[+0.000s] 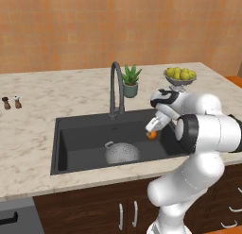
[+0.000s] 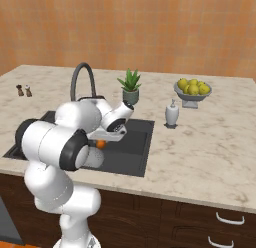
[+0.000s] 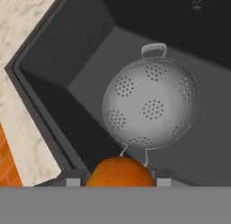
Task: Put the colander in the sink, put the tangerine in the colander, and turn on the sink faucet and pour water over the colander.
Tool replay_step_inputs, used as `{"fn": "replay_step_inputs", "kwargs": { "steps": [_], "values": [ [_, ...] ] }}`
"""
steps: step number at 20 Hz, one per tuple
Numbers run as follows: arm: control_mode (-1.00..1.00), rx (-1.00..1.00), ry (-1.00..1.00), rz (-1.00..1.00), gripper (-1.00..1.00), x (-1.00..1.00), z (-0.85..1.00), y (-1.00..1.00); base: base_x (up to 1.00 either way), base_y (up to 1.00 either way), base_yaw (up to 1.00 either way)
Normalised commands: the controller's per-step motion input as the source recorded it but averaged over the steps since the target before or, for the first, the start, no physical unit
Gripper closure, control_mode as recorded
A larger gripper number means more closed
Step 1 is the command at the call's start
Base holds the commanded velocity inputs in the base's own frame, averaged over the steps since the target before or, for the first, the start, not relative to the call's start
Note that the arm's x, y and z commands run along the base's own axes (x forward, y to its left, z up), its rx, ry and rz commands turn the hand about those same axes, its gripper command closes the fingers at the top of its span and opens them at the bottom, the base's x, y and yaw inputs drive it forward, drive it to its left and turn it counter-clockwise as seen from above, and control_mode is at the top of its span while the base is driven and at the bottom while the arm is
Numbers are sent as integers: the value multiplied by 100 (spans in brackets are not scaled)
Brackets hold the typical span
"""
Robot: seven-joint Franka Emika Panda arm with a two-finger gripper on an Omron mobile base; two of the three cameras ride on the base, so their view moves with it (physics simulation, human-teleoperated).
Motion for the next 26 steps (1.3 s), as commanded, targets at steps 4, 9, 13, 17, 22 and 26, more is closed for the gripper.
{"fn": "replay_step_inputs", "kwargs": {
  "steps": [4, 9, 13, 17, 22, 26],
  "values": [
    [-100, 0, 0, 0, 100, 13, -34, 18, 0, 0, 0],
    [-100, 0, 0, -4, 100, 1, -29, 29, 0, 0, 0],
    [-100, 0, 4, -4, 100, 15, -31, 19, 0, 0, 0],
    [-100, 0, 8, -4, 100, 18, -33, 7, 0, 0, 0],
    [-100, 0, 6, -2, 100, 9, -36, 15, 0, 0, 0],
    [-100, 0, 1, -1, 100, 14, -27, 10, 0, 0, 0]
  ]
}}
